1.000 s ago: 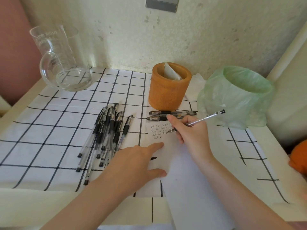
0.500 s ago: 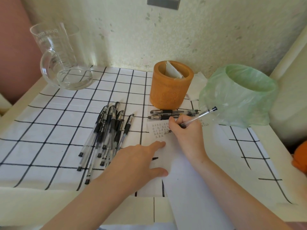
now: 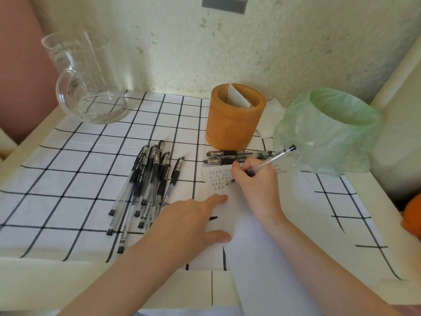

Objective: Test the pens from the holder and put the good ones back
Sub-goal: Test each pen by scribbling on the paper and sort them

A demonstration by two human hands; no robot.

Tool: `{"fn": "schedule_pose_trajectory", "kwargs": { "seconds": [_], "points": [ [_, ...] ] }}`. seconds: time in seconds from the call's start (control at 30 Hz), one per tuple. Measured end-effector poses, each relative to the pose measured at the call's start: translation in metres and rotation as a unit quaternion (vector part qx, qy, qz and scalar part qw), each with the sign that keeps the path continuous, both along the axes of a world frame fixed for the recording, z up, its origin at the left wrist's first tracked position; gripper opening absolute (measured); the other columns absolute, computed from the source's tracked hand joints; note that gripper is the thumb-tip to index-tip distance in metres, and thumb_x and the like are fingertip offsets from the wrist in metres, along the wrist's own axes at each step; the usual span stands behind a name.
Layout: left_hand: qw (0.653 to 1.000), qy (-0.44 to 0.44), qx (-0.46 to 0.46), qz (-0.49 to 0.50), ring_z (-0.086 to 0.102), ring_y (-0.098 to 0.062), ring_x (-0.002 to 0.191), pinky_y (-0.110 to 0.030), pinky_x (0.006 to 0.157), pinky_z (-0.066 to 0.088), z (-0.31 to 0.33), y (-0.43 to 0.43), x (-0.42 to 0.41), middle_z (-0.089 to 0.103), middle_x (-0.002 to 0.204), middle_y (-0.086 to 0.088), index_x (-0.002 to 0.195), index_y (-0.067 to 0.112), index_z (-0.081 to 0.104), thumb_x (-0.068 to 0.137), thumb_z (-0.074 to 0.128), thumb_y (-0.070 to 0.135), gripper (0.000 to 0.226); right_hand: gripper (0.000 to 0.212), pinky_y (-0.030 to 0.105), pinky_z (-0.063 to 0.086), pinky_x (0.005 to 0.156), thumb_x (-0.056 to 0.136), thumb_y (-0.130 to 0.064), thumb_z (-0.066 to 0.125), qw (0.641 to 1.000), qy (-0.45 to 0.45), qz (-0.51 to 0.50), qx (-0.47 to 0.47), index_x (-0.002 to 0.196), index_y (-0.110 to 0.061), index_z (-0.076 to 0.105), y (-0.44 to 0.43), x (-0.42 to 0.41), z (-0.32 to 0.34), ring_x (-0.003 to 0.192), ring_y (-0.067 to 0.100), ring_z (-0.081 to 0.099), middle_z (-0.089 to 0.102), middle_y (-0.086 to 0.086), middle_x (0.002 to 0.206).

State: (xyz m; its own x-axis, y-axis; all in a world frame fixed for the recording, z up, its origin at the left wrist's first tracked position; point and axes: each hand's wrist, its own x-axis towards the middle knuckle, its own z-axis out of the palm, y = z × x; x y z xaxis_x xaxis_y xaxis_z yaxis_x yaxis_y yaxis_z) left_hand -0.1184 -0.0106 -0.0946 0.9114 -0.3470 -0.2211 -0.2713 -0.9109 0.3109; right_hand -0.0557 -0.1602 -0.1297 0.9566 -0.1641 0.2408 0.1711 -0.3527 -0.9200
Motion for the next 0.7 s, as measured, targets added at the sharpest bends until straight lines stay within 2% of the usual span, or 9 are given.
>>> {"fn": "schedule_pose_trajectory", "kwargs": {
  "seconds": [0.3,0.43,0.7],
  "points": [
    [1.0,-0.004,-0.008,-0.003,0.043,-0.008,0.064,-0.017,0.049,0.031,-0.0016,0.0005,-0.0001,0.037,0.063,0.013,0.138,0.05,0.019,0.081,0.052,0.062,0.067,0.036,0.01,0.032,0.049,0.086,-0.008,0.063,1.0,0.006,0.005,0.01,0.054,-0.007,0.046,-0.0005,0.0006,-0.0004,0.047,0.005,0.034,0.039,-0.001,0.047],
    [1.0,0.0,-0.008,0.0,0.045,-0.01,0.067,-0.023,0.056,0.035,-0.0025,0.0006,0.0006,0.038,0.064,0.012,0.138,0.05,0.019,0.081,0.052,0.062,0.067,0.038,0.01,0.032,0.05,0.086,-0.009,0.064,1.0,0.007,0.008,0.006,0.053,-0.009,0.045,-0.0008,0.0008,-0.0001,0.046,0.005,0.034,0.038,-0.003,0.046],
    [1.0,0.001,-0.003,0.002,0.045,-0.012,0.07,-0.025,0.06,0.036,-0.0016,0.0004,0.0011,0.036,0.063,0.012,0.137,0.05,0.019,0.081,0.052,0.062,0.066,0.039,0.012,0.029,0.047,0.085,-0.006,0.061,1.0,-0.001,-0.013,-0.007,0.053,-0.01,0.039,0.001,0.0005,0.0012,0.045,0.005,0.031,0.033,-0.005,0.045]
  ]
}}
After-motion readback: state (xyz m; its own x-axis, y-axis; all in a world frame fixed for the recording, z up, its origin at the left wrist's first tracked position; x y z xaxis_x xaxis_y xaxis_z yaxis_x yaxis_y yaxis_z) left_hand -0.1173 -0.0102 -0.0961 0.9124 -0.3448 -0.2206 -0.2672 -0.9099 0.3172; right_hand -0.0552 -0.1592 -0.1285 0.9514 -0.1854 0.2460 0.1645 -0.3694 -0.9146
